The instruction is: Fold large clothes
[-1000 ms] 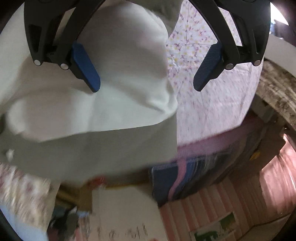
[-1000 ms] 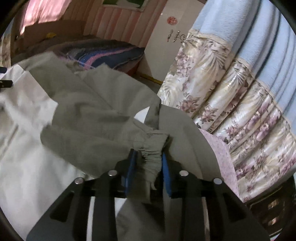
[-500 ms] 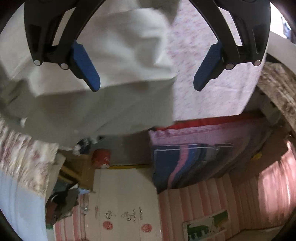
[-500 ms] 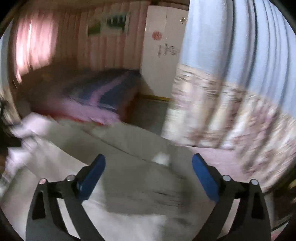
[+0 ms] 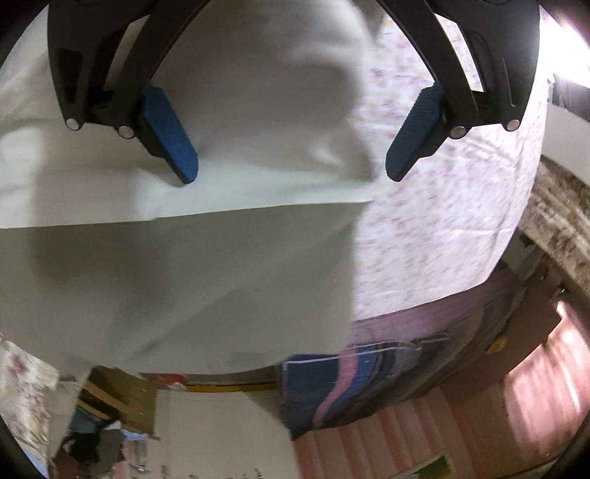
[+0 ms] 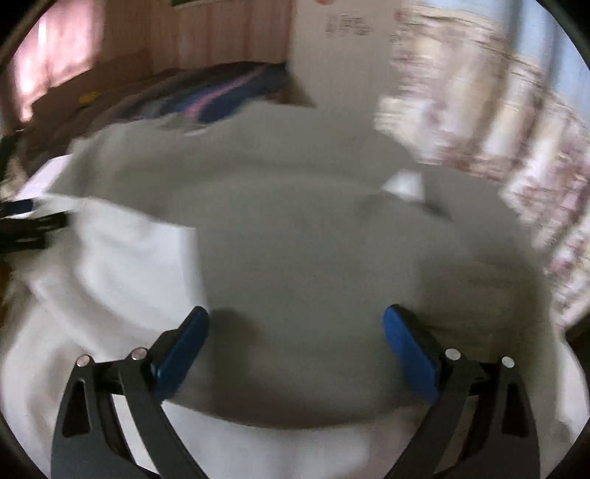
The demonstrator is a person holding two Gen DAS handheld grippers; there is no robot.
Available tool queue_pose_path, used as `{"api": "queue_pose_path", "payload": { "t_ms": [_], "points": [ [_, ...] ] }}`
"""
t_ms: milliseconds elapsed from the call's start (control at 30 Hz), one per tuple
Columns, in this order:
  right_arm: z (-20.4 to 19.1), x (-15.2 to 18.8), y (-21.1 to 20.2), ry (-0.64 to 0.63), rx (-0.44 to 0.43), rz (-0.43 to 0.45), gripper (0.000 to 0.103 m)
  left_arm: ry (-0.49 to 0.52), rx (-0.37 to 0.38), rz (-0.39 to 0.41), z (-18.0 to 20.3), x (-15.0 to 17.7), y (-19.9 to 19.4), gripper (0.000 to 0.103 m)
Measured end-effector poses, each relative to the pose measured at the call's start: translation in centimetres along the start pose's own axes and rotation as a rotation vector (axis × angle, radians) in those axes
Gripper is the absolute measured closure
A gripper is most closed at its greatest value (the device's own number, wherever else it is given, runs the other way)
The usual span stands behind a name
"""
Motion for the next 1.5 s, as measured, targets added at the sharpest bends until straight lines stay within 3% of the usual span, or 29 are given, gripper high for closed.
{"api": "queue_pose_path", "payload": {
  "t_ms": [133, 333, 500, 600, 667, 767, 1067, 1100, 1167, 1200, 1233, 1367, 1500],
  "points": [
    [1.1, 0.8, -3.1, -0.013, -0.069, 0.04, 0.008, -0.034, 0.049, 0.032, -1.9, 1.2, -2.2, 0.003],
    [2.5, 2.8, -11.4, -0.025, -0.128, 0.162, 0.007, -0.064, 0.174, 0.136, -3.6, 5.6, -10.2, 0.003],
    [7.5, 7.9, -17.7, -0.005, -0.011, 0.193, 0.006, -0.064, 0.223, 0.222, -3.9, 9.9, -17.6, 0.003],
    [10.9, 12.0, -18.5, 0.005, 0.075, 0.142, 0.006, -0.079, 0.251, 0.266, -3.8, 12.6, -20.9, 0.003],
    [12.1, 14.1, -18.7, 0.022, 0.089, 0.114, 0.006, -0.075, 0.258, 0.31, -3.8, 14.0, -22.7, 0.003],
    [13.7, 16.7, -19.1, 0.041, 0.127, 0.094, 0.006, -0.042, 0.188, 0.399, -4.0, 15.4, -24.9, 0.003],
    [16.8, 20.8, -17.4, 0.064, 0.196, 0.057, 0.007, -0.058, 0.197, 0.391, -4.1, 19.1, -27.5, 0.003],
    [17.2, 21.0, -16.9, 0.072, 0.203, 0.047, 0.01, -0.061, 0.199, 0.384, -4.2, 19.3, -27.4, 0.003],
    [17.8, 20.9, -16.2, 0.077, 0.211, 0.026, 0.042, -0.068, 0.198, 0.374, -4.5, 19.6, -27.5, 0.003],
    [18.1, 20.8, -16.1, 0.07, 0.231, 0.024, 0.067, -0.071, 0.198, 0.373, -4.6, 19.8, -27.5, 0.003],
    [18.3, 20.6, -16.2, 0.07, 0.243, 0.031, 0.083, -0.072, 0.2, 0.373, -4.7, 19.8, -27.6, 0.003],
    [19.7, 18.6, -18.4, 0.237, 0.151, 0.102, 0.091, -0.069, 0.208, 0.374, -4.7, 19.7, -27.7, 0.003],
    [18.5, 14.7, -23.1, 0.364, -0.023, 0.231, 0.092, -0.065, 0.227, 0.387, -4.6, 18.7, -28.3, 0.003]
  ]
}}
Point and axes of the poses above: each gripper's, at about its wrist camera, not at the fingertips, and y roughly the way its jaws point, z to its right, x to its underside, the point moved 5 cm from there along y, roughly the way its jaws point, and after that the axes turned 5 degrees about z, right-handed, at the moved point
